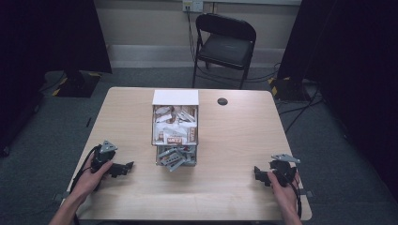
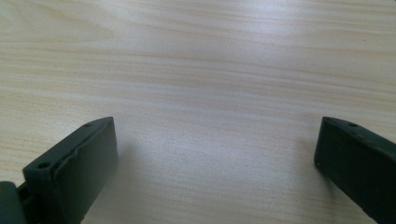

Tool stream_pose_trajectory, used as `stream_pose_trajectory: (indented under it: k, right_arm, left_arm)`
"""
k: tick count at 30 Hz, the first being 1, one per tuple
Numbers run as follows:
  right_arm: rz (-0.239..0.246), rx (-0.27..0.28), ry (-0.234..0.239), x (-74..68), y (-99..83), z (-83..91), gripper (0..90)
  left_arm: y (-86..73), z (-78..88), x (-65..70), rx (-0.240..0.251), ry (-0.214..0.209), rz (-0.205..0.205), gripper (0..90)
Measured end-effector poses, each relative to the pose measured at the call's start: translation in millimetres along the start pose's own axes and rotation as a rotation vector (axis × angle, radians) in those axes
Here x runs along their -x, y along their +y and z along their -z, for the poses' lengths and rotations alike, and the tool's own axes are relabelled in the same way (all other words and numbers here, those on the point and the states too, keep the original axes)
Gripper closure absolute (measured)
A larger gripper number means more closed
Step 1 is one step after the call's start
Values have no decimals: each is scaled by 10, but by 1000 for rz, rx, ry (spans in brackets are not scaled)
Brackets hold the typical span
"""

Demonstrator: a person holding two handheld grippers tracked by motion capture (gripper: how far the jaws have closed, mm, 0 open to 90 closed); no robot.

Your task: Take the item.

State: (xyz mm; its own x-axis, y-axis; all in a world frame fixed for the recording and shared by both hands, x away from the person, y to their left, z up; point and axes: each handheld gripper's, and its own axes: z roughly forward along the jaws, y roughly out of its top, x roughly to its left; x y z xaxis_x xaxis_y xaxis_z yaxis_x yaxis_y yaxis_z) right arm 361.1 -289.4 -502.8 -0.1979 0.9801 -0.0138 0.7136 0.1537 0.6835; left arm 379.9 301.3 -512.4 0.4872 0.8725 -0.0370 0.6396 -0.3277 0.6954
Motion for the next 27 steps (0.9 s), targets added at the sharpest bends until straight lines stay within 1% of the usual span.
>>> stream_pose_trajectory:
  k: [6, 13, 14, 15, 16, 17, 19, 21, 24, 27]
  right_arm:
    - [1, 0, 0, 0, 0, 0, 0]
    - [8, -3, 12, 8, 5, 3, 0]
    - [16, 0, 19, 8, 7, 11, 25]
    - [16, 0, 19, 8, 7, 11, 25]
    - [17, 9, 25, 5, 10, 27, 102]
    - [21, 16, 29, 5, 14, 38, 161]
    - [17, 16, 47, 7, 18, 44, 140]
    - [11, 14, 47, 4, 21, 49, 155]
    - [12, 34, 58, -15, 38, 81, 153]
    - [12, 39, 90, -35, 46, 91, 179]
  left_arm:
    - [2, -5, 13, 5, 6, 11, 0]
    - [3, -5, 10, 3, 5, 10, 0]
    - [3, -4, 11, 3, 5, 10, 0]
    - [3, -4, 11, 3, 5, 10, 0]
    - [3, -5, 10, 3, 4, 10, 0]
    - [3, -5, 10, 3, 4, 10, 0]
    - [3, -5, 11, 3, 5, 10, 0]
    - [3, -5, 11, 3, 5, 10, 0]
    - [3, -4, 11, 3, 5, 10, 0]
    - [3, -4, 11, 2, 5, 10, 0]
